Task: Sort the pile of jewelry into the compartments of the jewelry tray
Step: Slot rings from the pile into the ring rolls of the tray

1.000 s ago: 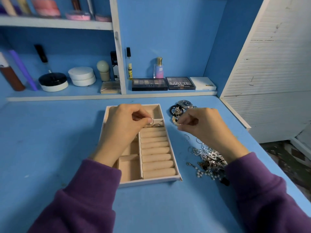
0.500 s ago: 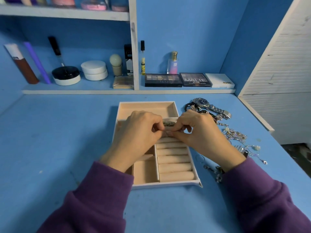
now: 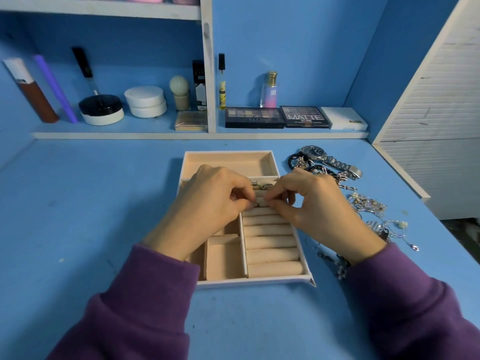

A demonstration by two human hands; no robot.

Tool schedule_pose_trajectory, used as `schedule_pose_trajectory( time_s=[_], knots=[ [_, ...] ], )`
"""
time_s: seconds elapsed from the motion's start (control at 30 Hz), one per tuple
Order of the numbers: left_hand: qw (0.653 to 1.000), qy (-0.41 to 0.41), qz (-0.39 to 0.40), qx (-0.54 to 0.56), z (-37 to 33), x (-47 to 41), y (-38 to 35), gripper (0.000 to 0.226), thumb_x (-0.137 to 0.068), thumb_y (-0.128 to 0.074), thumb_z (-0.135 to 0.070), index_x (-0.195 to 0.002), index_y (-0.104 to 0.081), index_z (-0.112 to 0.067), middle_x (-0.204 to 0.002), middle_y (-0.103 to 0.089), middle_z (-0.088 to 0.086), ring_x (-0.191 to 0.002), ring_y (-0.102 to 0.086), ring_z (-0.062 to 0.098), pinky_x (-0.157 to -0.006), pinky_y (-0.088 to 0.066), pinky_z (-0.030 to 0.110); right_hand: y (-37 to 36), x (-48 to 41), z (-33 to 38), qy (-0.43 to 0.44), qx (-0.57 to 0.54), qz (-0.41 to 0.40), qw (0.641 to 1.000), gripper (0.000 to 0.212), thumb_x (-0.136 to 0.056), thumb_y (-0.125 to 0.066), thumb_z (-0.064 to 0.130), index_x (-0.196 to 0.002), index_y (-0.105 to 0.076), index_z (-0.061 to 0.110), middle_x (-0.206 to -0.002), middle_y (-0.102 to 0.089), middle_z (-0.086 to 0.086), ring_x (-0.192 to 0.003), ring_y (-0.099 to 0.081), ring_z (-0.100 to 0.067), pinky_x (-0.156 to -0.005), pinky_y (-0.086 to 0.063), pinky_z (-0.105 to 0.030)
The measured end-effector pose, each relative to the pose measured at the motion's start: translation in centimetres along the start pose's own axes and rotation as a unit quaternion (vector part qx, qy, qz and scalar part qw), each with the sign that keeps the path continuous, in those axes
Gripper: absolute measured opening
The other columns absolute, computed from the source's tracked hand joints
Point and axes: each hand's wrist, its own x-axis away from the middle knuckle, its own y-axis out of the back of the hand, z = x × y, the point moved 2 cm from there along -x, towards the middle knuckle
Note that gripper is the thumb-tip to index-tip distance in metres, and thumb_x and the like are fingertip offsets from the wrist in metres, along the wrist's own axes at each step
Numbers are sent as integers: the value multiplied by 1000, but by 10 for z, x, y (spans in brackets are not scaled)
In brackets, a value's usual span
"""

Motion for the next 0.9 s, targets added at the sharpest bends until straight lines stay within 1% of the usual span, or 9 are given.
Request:
schedule_pose_trajectory(
  time_s=[0.07,0.1,0.2,0.3,0.43,0.57,0.7,0.8,0.9],
  knots=[
    [1000,-3,-3,-21,-2,0,-1,6,-77,-71,-22,-80,-73,-27,-69,-52,-20,-66,-49,-3,-63,-35,8,-2,0,0,18,11,-1,1000,12,-70,-72,0,-75,-72,11,-64,-56,6,-62,-48,0,-65,-41,-10],
    [1000,-6,-7,-30,-2,0,-2,6,-77,-70,-22,-80,-73,-26,-68,-49,-20,-66,-47,-2,-63,-35,9,-3,0,1,29,16,-3,999,11,-70,-71,0,-74,-72,10,-64,-56,7,-61,-46,-3,-66,-41,-12],
    [999,-12,-18,-49,-2,0,-4,8,-78,-69,-18,-78,-74,-24,-71,-53,-13,-70,-48,4,-69,-42,21,-5,0,2,52,30,-7,998,10,-68,-70,0,-72,-72,8,-64,-53,11,-62,-45,-9,-67,-40,-13],
    [998,-12,-17,-55,-3,-1,-5,11,-78,-67,-16,-75,-73,-24,-72,-54,-11,-74,-50,8,-71,-44,26,-7,-1,1,60,41,-4,997,12,-68,-71,-3,-73,-72,8,-64,-52,11,-62,-45,-11,-67,-39,-14],
    [998,-21,-14,-60,-2,-1,-6,11,-80,-66,-13,-80,-73,-22,-76,-52,-13,-75,-45,4,-69,-36,16,-7,-1,0,60,39,-6,997,10,-67,-68,0,-72,-73,7,-62,-57,7,-61,-45,-11,-67,-38,-10],
    [999,-18,-6,-47,-1,-1,-4,8,-79,-69,-18,-82,-74,-23,-73,-52,-18,-68,-46,0,-62,-30,6,-4,0,1,34,12,0,999,9,-71,-68,8,-76,-75,11,-67,-66,0,-62,-49,-10,-69,-40,-13],
    [1000,-2,9,-7,1,0,0,12,-78,-70,-21,-87,-73,-27,-77,-63,-16,-70,-54,-3,-62,-35,5,9,4,-4,-12,-40,-8,999,18,-76,-71,4,-86,-75,18,-70,-64,6,-67,-54,-13,-65,-43,-12],
    [1000,4,-8,23,0,-1,3,14,-77,-71,-24,-90,-72,-30,-79,-66,-17,-73,-56,-3,-64,-38,6,26,11,-17,-62,-75,-50,994,18,-79,-69,5,-86,-74,21,-73,-65,8,-71,-56,-12,-68,-47,-16],
    [999,1,-24,40,-9,-3,0,13,-77,-70,-27,-90,-71,-31,-81,-66,-17,-74,-54,-2,-63,-37,11,43,21,-35,-112,-87,-82,987,16,-79,-69,9,-85,-74,23,-76,-68,7,-71,-56,-10,-68,-45,-19]
  ],
)
